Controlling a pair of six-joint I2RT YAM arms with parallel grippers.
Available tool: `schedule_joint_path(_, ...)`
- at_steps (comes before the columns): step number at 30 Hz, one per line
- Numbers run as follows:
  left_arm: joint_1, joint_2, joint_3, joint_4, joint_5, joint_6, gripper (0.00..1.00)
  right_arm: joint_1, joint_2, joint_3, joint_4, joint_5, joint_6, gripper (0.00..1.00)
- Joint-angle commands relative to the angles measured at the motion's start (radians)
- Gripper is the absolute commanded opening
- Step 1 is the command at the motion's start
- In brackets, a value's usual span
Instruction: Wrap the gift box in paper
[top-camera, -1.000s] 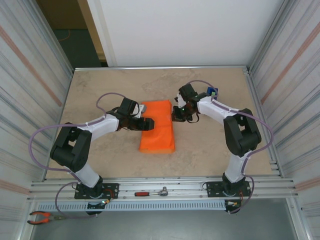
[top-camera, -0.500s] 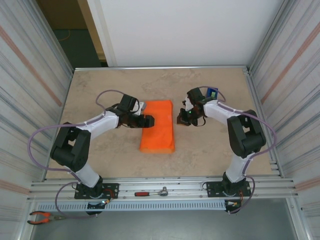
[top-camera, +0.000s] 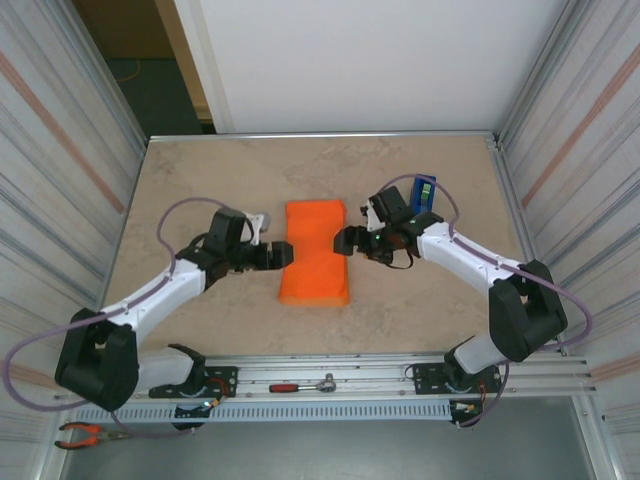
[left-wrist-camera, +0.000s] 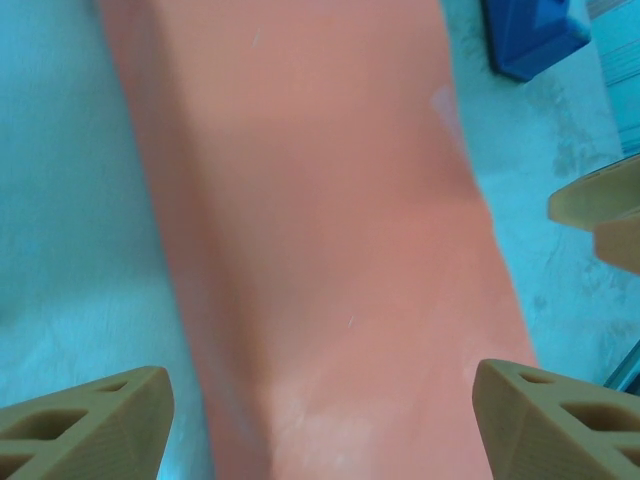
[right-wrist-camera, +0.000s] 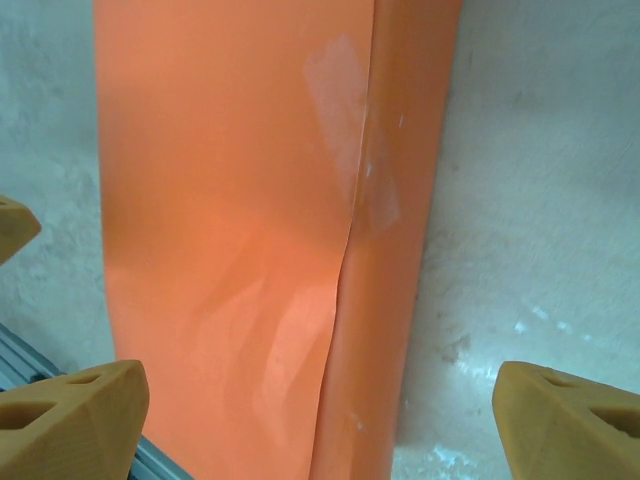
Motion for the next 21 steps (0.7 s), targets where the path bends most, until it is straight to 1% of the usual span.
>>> schedule_joint_path(1, -0.034, -0.055, -0.062, 0.057, -0.031, -0.045, 0.79, 0.049, -0.03, -0.039, -0.016, 0.065, 0.043, 0.89)
schedule_joint_path(4, -0.082, -0.049, -0.096, 0.1, -0.055, -0.051, 0.8, 0.092, -0.019, -0.076, 0.006, 0.084, 0.065, 0.89)
schedule_joint_path(7, -0.121, 0.0, -0.102, 0.115, -0.1, -0.047, 0.8, 0.114, 0.014, -0.102, 0.032, 0.11, 0.081, 0.89)
schedule_joint_path(12, -0.153, 0.092, -0.135, 0.193, -0.181, -0.066, 0.79, 0.117, 0.088, -0.131, 0.09, 0.158, 0.101, 0.82)
schedule_joint_path(19, -0.225, 0.169, -0.144, 0.244, -0.338, -0.075, 0.78, 0.117, 0.16, -0.128, 0.118, 0.213, 0.091, 0.74)
schedule_joint_path(21, -0.251, 0.182, -0.145, 0.257, -0.405, -0.09, 0.77, 0.116, 0.167, -0.129, 0.122, 0.222, 0.091, 0.71)
